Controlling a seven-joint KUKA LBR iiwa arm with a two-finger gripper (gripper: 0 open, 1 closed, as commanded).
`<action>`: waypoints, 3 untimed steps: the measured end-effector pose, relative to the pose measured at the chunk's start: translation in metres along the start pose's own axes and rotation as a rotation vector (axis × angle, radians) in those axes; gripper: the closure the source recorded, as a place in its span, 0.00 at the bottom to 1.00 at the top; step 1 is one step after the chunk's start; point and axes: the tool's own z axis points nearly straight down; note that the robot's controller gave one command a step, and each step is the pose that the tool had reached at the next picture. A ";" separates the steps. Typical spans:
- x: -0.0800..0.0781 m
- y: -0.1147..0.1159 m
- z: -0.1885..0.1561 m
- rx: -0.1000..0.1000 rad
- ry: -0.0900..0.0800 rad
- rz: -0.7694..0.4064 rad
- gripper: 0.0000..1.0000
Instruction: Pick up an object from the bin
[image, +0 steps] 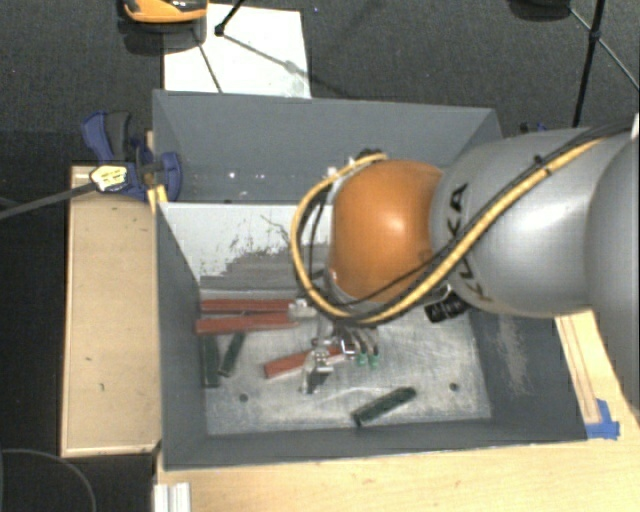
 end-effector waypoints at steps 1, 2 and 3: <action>0.000 0.000 0.000 0.000 0.000 0.002 0.00; -0.020 -0.033 0.110 -0.001 -0.002 -0.023 1.00; -0.020 -0.033 0.110 -0.001 -0.002 -0.021 1.00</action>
Offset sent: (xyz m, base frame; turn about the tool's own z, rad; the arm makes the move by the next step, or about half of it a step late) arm 0.0181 -0.0341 -0.1134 -0.0272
